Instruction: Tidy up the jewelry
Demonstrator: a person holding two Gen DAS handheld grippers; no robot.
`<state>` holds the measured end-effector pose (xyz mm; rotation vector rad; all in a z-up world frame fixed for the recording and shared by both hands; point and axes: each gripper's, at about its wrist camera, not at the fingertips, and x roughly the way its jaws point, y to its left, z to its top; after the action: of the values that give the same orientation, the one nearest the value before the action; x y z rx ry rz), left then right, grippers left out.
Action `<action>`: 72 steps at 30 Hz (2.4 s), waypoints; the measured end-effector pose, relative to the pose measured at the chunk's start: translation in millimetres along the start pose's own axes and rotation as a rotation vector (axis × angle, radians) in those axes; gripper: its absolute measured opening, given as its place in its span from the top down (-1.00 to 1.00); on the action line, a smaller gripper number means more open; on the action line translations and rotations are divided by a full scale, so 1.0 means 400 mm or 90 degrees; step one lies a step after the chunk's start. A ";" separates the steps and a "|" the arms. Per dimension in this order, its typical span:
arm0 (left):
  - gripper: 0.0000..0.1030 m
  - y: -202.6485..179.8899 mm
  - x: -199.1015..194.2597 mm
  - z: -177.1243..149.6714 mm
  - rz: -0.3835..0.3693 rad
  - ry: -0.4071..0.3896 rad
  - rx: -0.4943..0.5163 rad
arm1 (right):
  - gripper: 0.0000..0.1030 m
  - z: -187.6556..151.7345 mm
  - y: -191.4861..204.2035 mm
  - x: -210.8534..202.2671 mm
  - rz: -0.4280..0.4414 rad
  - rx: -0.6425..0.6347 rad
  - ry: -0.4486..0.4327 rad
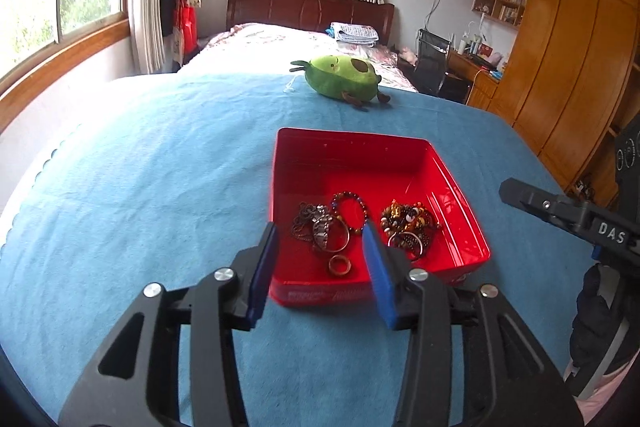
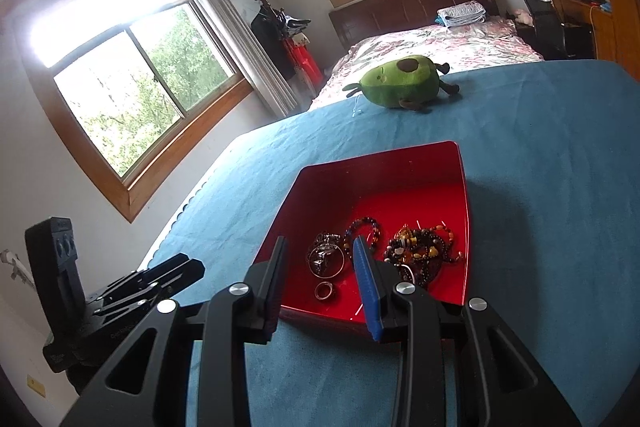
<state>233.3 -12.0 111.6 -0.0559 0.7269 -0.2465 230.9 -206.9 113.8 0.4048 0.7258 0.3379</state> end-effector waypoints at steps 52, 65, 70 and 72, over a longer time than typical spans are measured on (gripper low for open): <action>-0.87 0.040 0.084 -0.119 0.065 0.010 0.027 | -0.92 -0.169 -0.045 0.092 -0.228 -0.058 0.072; -0.87 0.038 0.092 -0.125 0.069 0.018 0.031 | -0.92 -0.169 -0.050 0.095 -0.222 -0.052 0.075; -0.87 0.041 0.096 -0.125 0.070 0.022 0.030 | -0.92 -0.168 -0.053 0.099 -0.222 -0.049 0.078; -0.87 0.041 0.097 -0.126 0.069 0.023 0.030 | -0.92 -0.168 -0.056 0.100 -0.222 -0.048 0.078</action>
<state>231.2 -3.6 46.6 0.0323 0.7569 -0.1604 215.7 -192.9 35.1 0.1809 0.8841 0.0605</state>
